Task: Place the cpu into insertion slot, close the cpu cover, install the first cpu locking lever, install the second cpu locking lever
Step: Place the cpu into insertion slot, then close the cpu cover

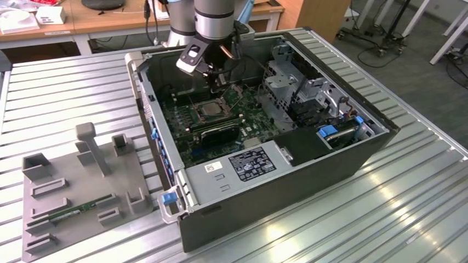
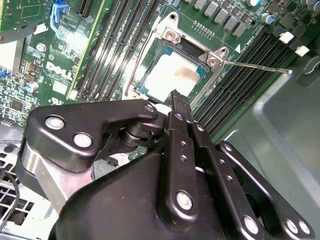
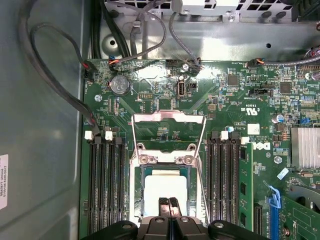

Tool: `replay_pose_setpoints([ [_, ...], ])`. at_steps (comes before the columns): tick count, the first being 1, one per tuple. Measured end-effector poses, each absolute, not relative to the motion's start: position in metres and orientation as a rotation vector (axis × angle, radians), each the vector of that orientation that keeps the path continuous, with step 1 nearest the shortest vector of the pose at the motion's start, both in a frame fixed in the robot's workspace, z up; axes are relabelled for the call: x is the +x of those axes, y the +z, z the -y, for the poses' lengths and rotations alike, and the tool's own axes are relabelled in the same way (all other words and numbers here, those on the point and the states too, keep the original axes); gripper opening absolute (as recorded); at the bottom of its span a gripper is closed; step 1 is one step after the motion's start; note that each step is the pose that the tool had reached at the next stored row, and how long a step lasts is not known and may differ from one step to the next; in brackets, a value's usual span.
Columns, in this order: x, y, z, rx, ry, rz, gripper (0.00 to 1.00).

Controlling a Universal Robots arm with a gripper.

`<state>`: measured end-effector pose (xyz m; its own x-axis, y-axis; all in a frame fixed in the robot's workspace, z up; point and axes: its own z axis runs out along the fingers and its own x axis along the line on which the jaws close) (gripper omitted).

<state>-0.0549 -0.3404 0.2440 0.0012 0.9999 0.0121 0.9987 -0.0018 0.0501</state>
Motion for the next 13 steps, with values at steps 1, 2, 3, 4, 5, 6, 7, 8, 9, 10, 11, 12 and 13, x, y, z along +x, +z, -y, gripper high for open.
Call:
replay_pose_setpoints([
  [1, -0.0549, 0.244, 0.3404, 2.204, 0.068, -2.2, 0.11],
  [2, -0.0549, 0.244, 0.3404, 2.204, 0.067, -2.201, 0.11],
  [3, -0.0549, 0.244, 0.3404, 2.204, 0.067, -2.201, 0.11],
  [4, -0.0549, 0.2441, 0.3404, 2.204, 0.067, -2.201, 0.11],
  [5, -0.0549, 0.244, 0.3404, 2.208, 0.059, -2.205, 0.11],
  [6, -0.0549, 0.244, 0.3404, 2.212, 0.051, -2.208, 0.11],
  [7, -0.0549, 0.244, 0.3404, 2.212, 0.051, -2.208, 0.11],
  [8, -0.0549, 0.244, 0.3404, 2.212, 0.051, -2.209, 0.11],
  [9, -0.0549, 0.244, 0.3404, 2.212, 0.05, -2.209, 0.11],
  [10, -0.0549, 0.244, 0.3404, 2.213, 0.05, -2.209, 0.11],
  [11, -0.0549, 0.244, 0.3404, 2.213, 0.049, -2.209, 0.11],
  [12, -0.0549, 0.244, 0.3404, 2.213, 0.048, -2.209, 0.11],
  [13, -0.0549, 0.244, 0.3404, 2.213, 0.048, -2.21, 0.11],
])
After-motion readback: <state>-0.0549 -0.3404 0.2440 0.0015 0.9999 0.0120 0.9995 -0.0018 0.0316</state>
